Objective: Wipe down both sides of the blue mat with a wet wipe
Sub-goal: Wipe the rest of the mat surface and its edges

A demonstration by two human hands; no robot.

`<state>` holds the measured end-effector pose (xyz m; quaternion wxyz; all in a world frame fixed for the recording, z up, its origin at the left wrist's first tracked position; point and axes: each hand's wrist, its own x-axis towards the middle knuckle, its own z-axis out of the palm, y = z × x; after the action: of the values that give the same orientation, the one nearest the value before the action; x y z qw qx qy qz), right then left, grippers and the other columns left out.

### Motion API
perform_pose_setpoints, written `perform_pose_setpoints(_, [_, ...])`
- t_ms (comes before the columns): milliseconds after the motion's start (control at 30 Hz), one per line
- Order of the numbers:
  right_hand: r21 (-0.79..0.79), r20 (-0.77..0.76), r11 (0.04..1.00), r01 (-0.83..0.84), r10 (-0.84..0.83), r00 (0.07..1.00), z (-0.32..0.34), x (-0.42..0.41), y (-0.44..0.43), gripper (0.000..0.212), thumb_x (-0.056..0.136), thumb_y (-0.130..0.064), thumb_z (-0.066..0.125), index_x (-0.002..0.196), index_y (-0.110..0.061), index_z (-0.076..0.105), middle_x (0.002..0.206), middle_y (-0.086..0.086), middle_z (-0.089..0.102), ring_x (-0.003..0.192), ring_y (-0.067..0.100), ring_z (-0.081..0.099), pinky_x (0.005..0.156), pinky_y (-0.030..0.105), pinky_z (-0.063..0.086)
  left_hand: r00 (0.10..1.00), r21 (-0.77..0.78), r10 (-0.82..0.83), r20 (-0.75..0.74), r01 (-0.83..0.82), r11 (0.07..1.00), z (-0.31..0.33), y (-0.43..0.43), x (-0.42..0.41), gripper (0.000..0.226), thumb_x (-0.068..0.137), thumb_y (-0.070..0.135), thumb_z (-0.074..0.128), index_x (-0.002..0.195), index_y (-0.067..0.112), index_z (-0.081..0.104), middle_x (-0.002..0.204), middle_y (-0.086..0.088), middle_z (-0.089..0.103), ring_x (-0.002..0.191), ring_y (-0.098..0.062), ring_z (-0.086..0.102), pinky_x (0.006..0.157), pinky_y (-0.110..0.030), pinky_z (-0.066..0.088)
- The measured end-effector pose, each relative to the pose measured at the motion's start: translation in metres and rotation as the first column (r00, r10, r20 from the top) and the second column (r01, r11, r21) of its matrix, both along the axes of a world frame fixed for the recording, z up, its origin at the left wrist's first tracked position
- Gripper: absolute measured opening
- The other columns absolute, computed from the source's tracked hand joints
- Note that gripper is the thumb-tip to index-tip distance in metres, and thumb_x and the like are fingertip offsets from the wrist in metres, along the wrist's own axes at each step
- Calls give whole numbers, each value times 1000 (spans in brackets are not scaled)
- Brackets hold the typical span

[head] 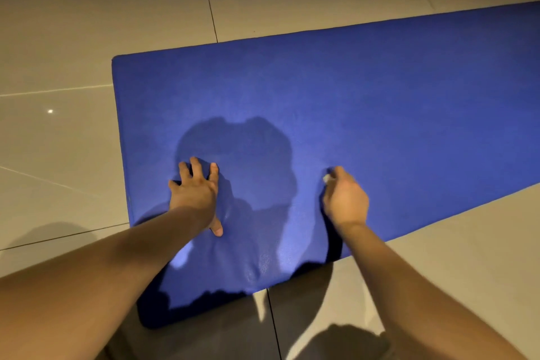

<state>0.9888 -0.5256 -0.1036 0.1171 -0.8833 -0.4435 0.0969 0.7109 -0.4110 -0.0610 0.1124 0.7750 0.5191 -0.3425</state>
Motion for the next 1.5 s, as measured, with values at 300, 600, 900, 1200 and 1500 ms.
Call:
perform_pose_setpoints(300, [83,-129,992,-92,102,986,-1,-113,6,5,91,-10,61,91,-12,57,80,12,64,63,41,60,51,33,30,1000,-15,-6,3,6,1000,2,0,-1,156,56,69,86,157,16,-20,161,-25,-19,150,-50,-6,117,-59,28])
perform_pose_setpoints(600, [-28,43,1000,-2,3,999,-3,5,18,19,97,-16,50,114,-11,57,97,15,67,78,41,63,61,40,42,1000,-17,-6,-12,5,1000,-2,0,0,157,55,70,86,157,16,-21,161,-26,-19,150,-50,-6,116,-59,29])
perform_pose_setpoints(900, [71,-80,985,-157,162,984,-3,-117,28,8,85,-8,59,93,-11,59,76,12,64,65,38,61,56,36,40,999,-6,1,-36,-2,1000,-3,1,2,161,52,73,86,157,17,-22,161,-25,-19,150,-50,-6,114,-56,32])
perform_pose_setpoints(1200, [-97,69,987,-131,138,988,6,7,22,19,88,-12,62,106,-11,65,99,16,63,70,41,60,63,39,42,1000,-8,-6,-22,6,1000,-3,1,1,158,54,70,86,157,16,-21,161,-25,-18,150,-50,-6,115,-57,30])
perform_pose_setpoints(1500, [99,-73,944,-314,322,944,-6,-100,30,14,78,-3,67,87,-12,62,87,12,54,65,38,53,56,39,42,1000,-10,-8,-12,8,1000,-3,0,-1,156,58,71,84,157,14,-23,161,-26,-20,150,-51,-9,117,-58,27])
